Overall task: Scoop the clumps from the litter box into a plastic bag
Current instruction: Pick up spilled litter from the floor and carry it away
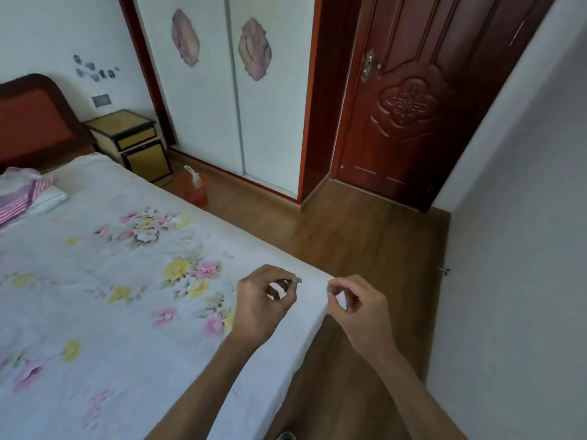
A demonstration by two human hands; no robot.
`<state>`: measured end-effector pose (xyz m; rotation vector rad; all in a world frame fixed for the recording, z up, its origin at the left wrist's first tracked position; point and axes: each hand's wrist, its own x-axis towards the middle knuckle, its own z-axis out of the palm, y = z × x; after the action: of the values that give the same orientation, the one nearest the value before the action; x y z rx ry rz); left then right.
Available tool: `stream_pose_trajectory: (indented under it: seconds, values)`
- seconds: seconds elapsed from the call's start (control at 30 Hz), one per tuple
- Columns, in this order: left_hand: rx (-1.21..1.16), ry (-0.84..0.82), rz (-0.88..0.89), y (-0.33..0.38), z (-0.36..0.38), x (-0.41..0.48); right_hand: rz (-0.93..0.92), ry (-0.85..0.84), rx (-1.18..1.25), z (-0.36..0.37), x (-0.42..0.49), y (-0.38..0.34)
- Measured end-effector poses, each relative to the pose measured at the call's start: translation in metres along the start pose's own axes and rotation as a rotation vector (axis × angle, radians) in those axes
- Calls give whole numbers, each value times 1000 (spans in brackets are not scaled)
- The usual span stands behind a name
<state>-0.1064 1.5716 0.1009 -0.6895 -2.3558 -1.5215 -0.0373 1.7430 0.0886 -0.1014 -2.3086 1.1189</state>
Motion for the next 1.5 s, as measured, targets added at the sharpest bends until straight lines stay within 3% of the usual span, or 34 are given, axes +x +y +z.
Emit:
stream_pose_trajectory:
  seconds: [0.47,0.7,1.13,1.5]
  values:
    - [-87,-226,181,-40,143,175,131,206,-108,-35,141,112]
    - [-137,-297,176,-45,227,236,198,237,-133,-67,194,178]
    - [-110,-268,185,-39,401,392,164,128,-138,-136,371,332]
    - [-64,-218,147,-42,453,481,108,112,-86,-151,469,392]
